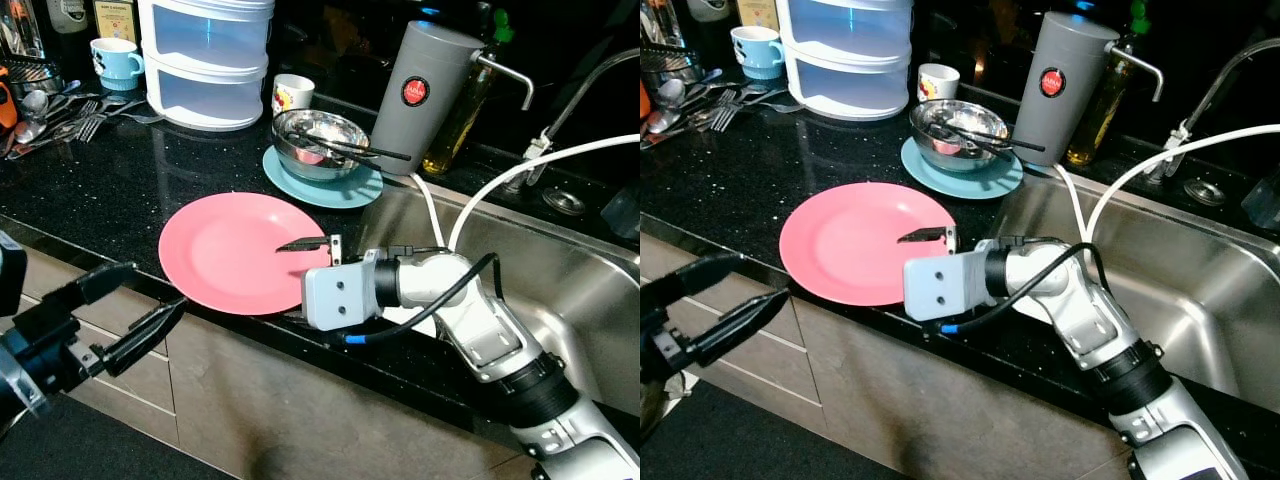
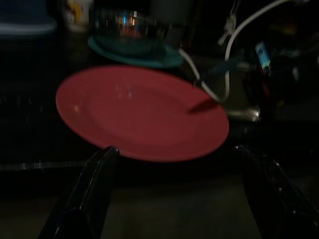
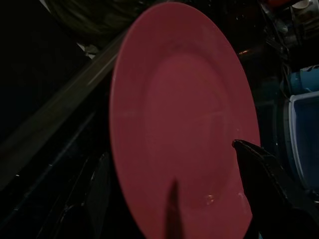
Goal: Kitchen organization
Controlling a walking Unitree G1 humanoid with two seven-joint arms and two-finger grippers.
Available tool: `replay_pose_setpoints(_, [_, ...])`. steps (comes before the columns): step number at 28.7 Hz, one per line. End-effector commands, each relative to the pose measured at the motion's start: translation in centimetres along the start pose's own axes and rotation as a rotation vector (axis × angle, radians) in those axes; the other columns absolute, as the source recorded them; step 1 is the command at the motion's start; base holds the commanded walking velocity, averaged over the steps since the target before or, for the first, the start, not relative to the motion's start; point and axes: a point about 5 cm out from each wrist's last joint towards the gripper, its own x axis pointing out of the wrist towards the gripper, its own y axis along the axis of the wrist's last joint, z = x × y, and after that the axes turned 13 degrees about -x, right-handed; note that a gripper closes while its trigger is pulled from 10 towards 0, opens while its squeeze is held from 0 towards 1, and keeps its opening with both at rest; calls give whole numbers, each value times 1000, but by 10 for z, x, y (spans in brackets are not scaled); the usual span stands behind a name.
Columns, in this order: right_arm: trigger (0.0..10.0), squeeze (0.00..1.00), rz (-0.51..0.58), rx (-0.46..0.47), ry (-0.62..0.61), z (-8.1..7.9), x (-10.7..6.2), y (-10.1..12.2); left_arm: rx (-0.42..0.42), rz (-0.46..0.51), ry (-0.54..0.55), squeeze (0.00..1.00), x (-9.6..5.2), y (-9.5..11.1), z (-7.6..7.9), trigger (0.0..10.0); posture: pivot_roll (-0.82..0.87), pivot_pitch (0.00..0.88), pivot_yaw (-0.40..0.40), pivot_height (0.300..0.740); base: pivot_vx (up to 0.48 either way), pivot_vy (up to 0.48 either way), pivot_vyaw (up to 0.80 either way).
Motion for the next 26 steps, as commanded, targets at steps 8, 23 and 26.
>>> replay_pose_setpoints(8, [10000, 0, -26, -17, -32, 2, 0, -4, -160, -92, 12, 0, -4, -27, 0, 10000, 209, 0, -139, 740, 0, 0, 0])
replay_pose_setpoints(23, [0, 0, -30, -26, -82, 5, 1, -6, -160, -97, 22, 0, -5, -26, 0, 10000, 208, 0, -137, 740, 0, 0, 0])
replay_pose_setpoints(26, [0, 0, -31, -28, -89, 5, 1, -6, -156, -96, 21, 0, -5, -26, 0, 10000, 208, 0, -137, 740, 0, 0, 0])
